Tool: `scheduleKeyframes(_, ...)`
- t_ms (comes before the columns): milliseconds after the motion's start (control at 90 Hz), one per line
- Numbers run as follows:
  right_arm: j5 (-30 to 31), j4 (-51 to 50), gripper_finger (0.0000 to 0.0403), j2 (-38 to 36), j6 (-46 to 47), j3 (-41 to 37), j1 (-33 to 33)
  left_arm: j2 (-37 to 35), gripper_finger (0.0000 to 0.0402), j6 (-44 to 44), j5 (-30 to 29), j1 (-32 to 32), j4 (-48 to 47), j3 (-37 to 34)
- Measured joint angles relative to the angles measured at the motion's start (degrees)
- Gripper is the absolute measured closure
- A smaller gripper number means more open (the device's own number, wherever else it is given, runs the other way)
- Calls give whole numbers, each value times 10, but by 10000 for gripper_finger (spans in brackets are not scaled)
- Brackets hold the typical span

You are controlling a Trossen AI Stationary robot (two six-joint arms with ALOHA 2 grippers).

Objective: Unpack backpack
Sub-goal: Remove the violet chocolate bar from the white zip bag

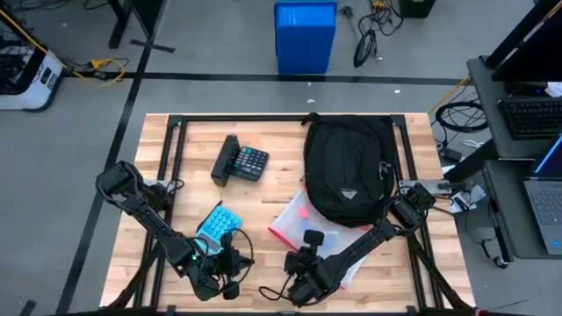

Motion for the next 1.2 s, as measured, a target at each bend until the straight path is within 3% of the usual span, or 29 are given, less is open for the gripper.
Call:
scheduleKeyframes(400,-18,-116,403,-1,33,90,28,0,401,-4,0,0,5,0)
scheduleKeyframes(533,-16,-181,403,-1,57,107,30,0,402,5,1,2,47,0)
scheduleKeyframes(756,-6,-243,403,-1,70,168,-2,0,402,149,14,19,203,0)
scheduleKeyframes(989,21,-242,403,-2,-2,224,-22,26,402,264,7,59,229,0)
scheduleKeyframes(1200,22,-243,403,-2,-37,264,-27,96,402,359,96,117,281,27)
